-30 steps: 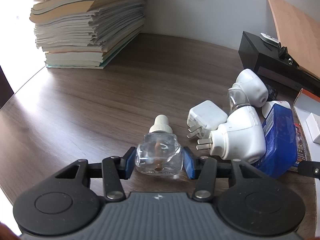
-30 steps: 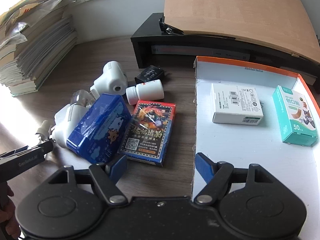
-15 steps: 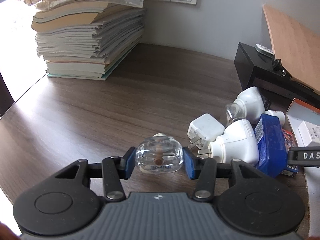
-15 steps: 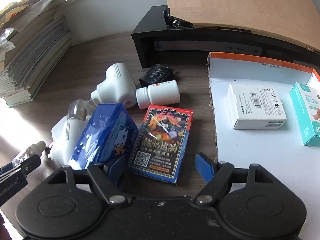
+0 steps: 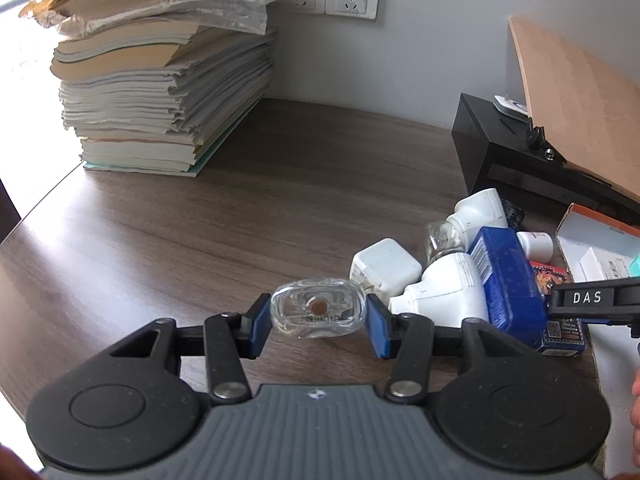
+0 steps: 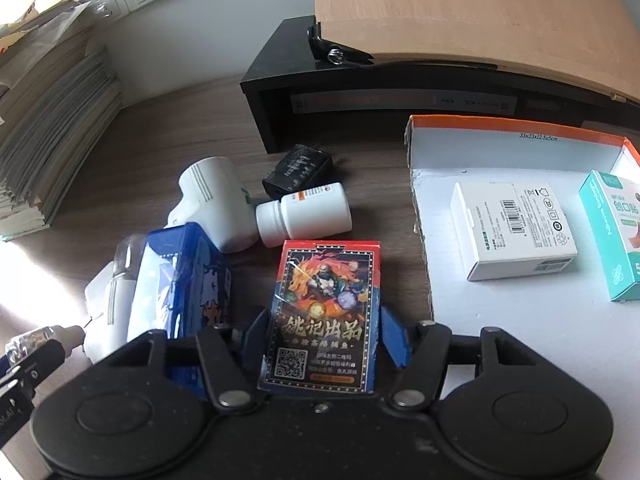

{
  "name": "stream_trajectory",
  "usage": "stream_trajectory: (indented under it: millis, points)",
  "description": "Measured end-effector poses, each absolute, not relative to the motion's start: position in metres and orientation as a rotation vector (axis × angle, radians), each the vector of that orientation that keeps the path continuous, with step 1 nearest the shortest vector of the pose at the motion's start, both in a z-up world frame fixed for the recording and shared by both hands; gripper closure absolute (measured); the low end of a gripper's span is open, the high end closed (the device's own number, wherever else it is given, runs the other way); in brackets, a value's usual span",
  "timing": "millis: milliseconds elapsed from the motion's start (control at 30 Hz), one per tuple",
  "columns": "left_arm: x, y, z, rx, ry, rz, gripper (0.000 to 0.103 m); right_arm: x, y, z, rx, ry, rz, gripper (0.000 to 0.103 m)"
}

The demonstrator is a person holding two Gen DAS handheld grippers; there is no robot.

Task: Organize rigid objects

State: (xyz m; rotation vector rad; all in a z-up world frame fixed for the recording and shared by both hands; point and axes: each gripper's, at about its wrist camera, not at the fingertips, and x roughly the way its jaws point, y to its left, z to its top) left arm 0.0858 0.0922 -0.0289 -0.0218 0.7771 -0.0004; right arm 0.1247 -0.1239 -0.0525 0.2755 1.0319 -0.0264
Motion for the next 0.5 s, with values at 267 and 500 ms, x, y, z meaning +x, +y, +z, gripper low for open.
stream_trajectory:
  millis: [267,500]
  points:
    - [0.079,0.078,-0.020,-0.022,0.759,-0.032,0.053,0.104,-0.143,-0.039,0.261,0.996,-0.019,0.033]
    - [0.070,0.059,-0.016,-0.019,0.750,-0.068,0.053,0.090,-0.145,-0.045,0.191,1.071,0.031,0.031]
